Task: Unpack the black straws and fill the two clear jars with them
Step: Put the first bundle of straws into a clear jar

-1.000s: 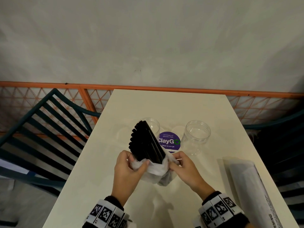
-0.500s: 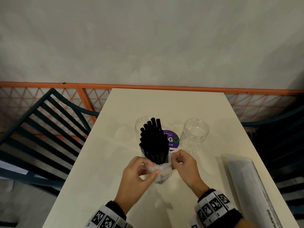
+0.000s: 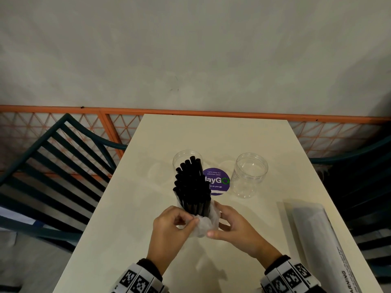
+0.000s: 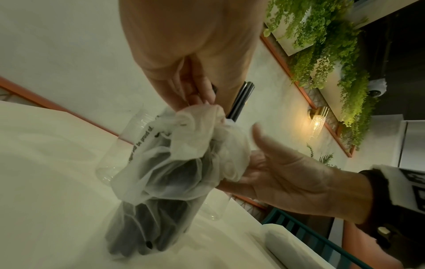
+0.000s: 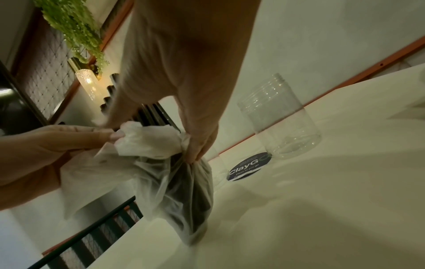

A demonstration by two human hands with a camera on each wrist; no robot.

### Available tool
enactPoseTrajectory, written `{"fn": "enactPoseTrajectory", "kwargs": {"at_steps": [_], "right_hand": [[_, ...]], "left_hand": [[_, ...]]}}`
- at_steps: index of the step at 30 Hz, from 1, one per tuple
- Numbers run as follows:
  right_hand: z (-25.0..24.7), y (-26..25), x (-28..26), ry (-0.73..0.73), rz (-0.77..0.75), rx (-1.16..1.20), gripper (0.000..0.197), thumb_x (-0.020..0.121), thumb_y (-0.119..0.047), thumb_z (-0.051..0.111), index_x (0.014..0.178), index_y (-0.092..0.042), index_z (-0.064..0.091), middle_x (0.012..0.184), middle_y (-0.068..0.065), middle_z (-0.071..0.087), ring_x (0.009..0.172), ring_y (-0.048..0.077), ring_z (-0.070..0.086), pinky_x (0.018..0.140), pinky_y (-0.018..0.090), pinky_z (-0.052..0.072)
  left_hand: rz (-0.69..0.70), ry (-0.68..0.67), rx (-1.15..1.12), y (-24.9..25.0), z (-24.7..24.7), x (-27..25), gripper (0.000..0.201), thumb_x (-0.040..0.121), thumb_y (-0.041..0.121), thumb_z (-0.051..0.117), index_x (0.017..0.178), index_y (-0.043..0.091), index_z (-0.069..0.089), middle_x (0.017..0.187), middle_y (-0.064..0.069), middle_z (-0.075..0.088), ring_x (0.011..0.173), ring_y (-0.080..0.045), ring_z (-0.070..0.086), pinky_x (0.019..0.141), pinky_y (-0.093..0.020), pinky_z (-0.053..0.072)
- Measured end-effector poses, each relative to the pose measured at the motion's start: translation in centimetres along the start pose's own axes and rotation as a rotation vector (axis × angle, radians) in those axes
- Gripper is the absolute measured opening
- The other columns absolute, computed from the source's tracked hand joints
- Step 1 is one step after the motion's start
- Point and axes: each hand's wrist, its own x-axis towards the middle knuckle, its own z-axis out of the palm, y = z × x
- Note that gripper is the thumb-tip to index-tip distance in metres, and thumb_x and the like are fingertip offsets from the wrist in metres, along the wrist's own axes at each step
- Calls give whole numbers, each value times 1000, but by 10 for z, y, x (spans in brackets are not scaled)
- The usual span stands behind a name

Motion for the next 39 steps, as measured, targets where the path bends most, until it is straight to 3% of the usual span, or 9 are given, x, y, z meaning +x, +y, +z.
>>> {"fn": "enactPoseTrajectory", "kwargs": {"at_steps": [6,9,13,17,24,29,33,37,39], "right_hand": [[-5,11,5,196,-27,-10,44,80,-5,68,108,-37,56,117,1,62,102,6,60,72,17,52],[-9,12,5,187,-26,-61,36,82,-10,67,108,-33,58,112,-1,65,95,1,61,72,16,52],[-9,20,8,182,-3,-110,40,83,-15,67,120,-23,56,119,0,61,104,9,59,77,17,52],[-5,19,7,146,0,-165,38,84,-17,65,117,-30,53,111,-14,62,100,2,60,77,11,50],[-3,43,5,167,-15,-429,37,86,-19,62,122,-16,53,108,-9,56,92,6,55,74,3,46],[-3,46,10,141,-146,-551,33,86,-14,61,118,-12,57,114,6,59,99,18,57,85,21,52],[0,47,13,102,-89,-568,37,87,-23,61,122,-12,54,117,1,52,107,19,53,94,25,49],[2,44,12,75,30,-409,80,71,-64,50,136,-19,37,117,-5,47,108,9,50,82,2,44],[1,47,14,56,23,-379,64,77,-56,56,130,-23,41,116,-4,51,108,13,53,82,6,47]], "left_hand": [[83,-303,32,5,-7,-1,6,79,28,69,82,30,74,85,13,65,74,-5,62,65,-9,46],[246,-129,153,19,-16,5,18,81,36,57,87,27,72,76,18,58,72,0,53,64,-5,37],[397,144,273,54,-15,22,43,80,41,56,118,22,57,119,4,53,115,-9,45,98,-19,33],[348,-64,517,64,6,41,68,86,57,36,143,22,25,154,-2,18,144,-21,5,118,-35,9],[308,-199,616,53,33,30,54,88,46,39,127,11,52,134,-8,55,127,-27,47,98,-46,46],[197,-161,708,69,39,37,71,84,65,27,118,11,58,126,-10,61,122,-30,52,101,-48,42],[202,-217,825,66,46,39,57,84,49,37,121,12,57,122,-10,64,118,-31,56,98,-49,44],[250,-208,782,55,34,43,48,84,37,39,118,10,61,119,-12,65,114,-33,58,100,-43,42],[323,-219,711,50,27,39,43,86,34,41,118,13,61,121,-8,65,116,-28,57,107,-35,32]]}}
